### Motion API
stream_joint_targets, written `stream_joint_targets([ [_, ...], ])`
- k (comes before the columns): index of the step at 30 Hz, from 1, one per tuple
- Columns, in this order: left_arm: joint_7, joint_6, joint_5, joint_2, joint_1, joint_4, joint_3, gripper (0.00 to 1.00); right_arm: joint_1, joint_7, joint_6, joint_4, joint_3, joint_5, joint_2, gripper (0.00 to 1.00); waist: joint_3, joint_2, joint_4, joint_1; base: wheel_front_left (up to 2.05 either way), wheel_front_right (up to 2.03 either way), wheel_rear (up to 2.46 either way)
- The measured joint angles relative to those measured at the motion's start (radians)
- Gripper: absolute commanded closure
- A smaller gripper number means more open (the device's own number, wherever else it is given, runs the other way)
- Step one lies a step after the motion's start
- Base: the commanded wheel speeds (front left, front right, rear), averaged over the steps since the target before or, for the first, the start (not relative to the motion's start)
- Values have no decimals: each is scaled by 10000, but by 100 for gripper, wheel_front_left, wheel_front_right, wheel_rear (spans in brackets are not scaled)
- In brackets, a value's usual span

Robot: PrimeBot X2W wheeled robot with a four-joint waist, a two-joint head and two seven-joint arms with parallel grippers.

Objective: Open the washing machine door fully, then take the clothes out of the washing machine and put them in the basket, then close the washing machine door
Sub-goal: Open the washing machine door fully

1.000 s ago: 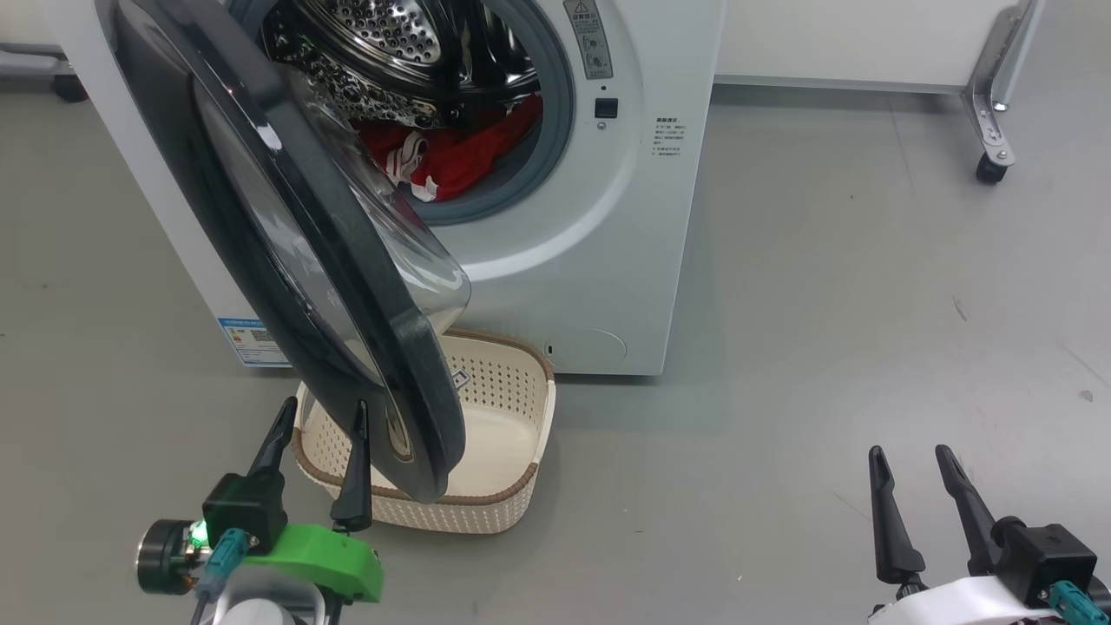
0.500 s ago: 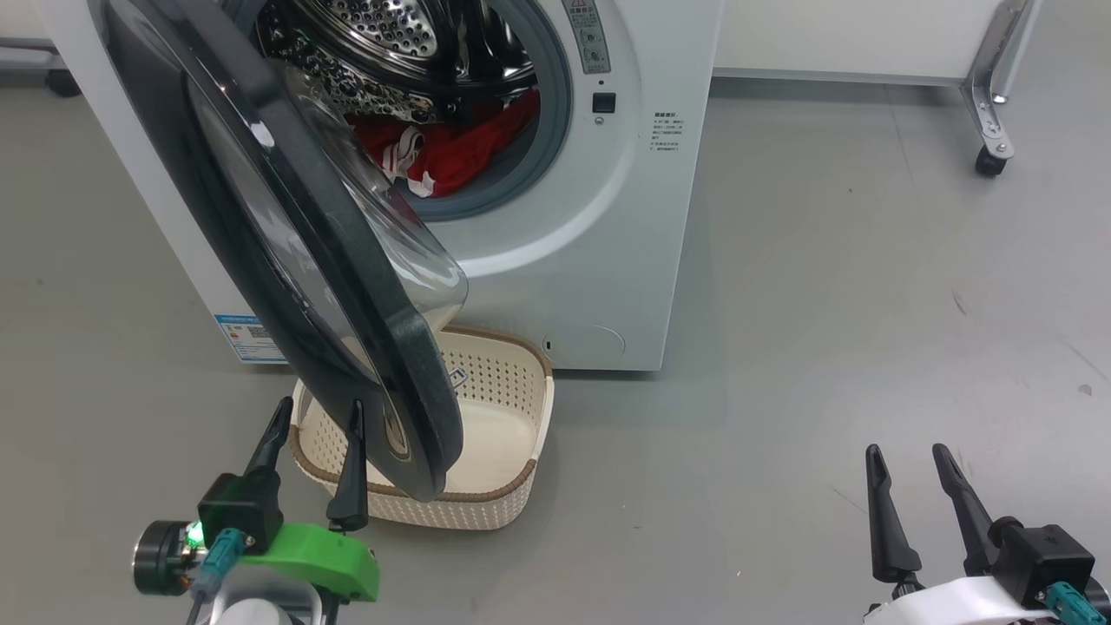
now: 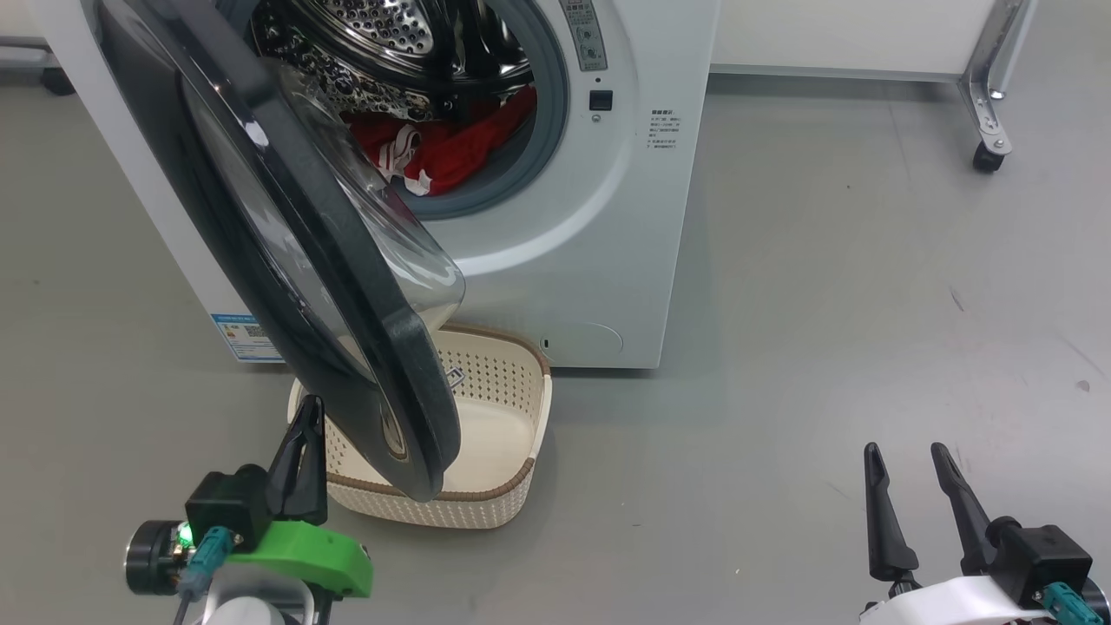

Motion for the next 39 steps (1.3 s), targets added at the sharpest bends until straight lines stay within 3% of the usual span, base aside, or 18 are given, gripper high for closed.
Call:
stream_joint_targets([
  [8, 0, -13, -228, -10, -199, -742, 506, 100, -1, 0, 2, 0, -61, -100, 54, 0, -34, 0, -2, 0, 0, 0, 0],
  [23, -52, -353, -316, 63, -2475, -2625, 920, 100, -9, 0, 121, 2, -79, -163, 255, 0, -145, 0, -67, 0, 0, 0, 0],
  [39, 1223, -892, -194, 21, -3083, -3053, -1045, 100, -15, 0, 213, 54, -207, -163, 531, 0, -171, 0, -343, 0, 0, 0, 0],
])
